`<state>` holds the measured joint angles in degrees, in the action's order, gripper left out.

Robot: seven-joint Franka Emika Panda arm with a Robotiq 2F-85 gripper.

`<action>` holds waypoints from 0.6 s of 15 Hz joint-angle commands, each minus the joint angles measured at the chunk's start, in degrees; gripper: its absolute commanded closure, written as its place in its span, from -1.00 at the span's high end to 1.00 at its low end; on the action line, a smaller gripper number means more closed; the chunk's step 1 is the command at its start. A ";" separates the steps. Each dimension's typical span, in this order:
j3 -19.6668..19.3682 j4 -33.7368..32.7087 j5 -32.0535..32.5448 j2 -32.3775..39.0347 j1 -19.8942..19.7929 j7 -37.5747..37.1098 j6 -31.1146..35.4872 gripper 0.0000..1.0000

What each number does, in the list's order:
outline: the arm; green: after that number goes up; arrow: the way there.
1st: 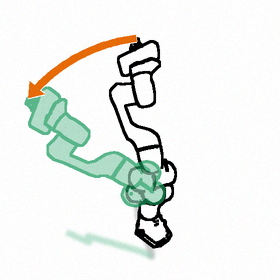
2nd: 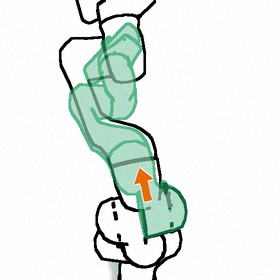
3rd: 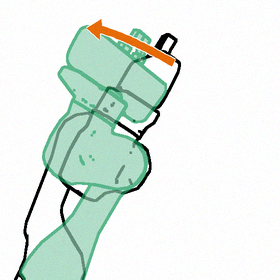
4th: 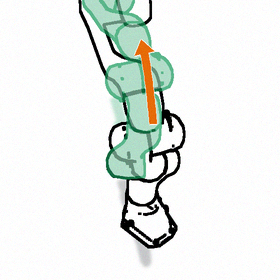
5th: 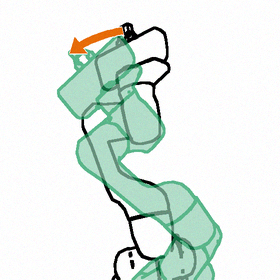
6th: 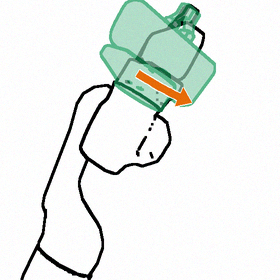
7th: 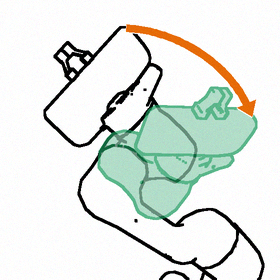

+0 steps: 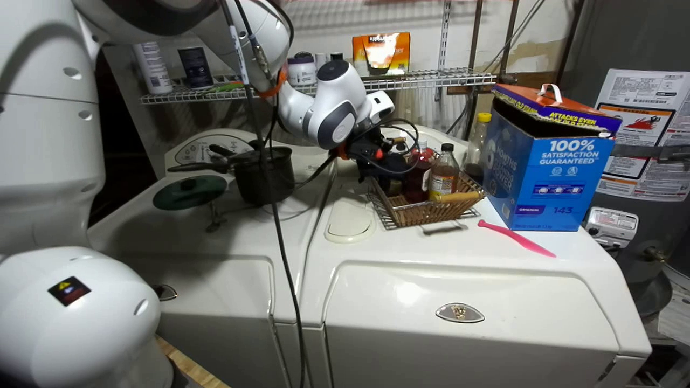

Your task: Put one spoon in the basket

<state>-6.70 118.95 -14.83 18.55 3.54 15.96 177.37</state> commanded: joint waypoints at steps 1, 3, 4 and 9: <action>-0.27 -1.94 7.22 1.67 -0.90 -8.03 -1.22 -0.33; -3.14 -1.61 4.76 1.22 2.40 -7.39 -1.76 -0.08; -3.91 -1.30 4.91 0.84 3.21 -7.70 -1.89 0.05; -13.26 2.18 8.37 -3.23 12.42 -11.30 -3.98 0.72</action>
<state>-14.35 118.97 -9.99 18.77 10.34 8.37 176.82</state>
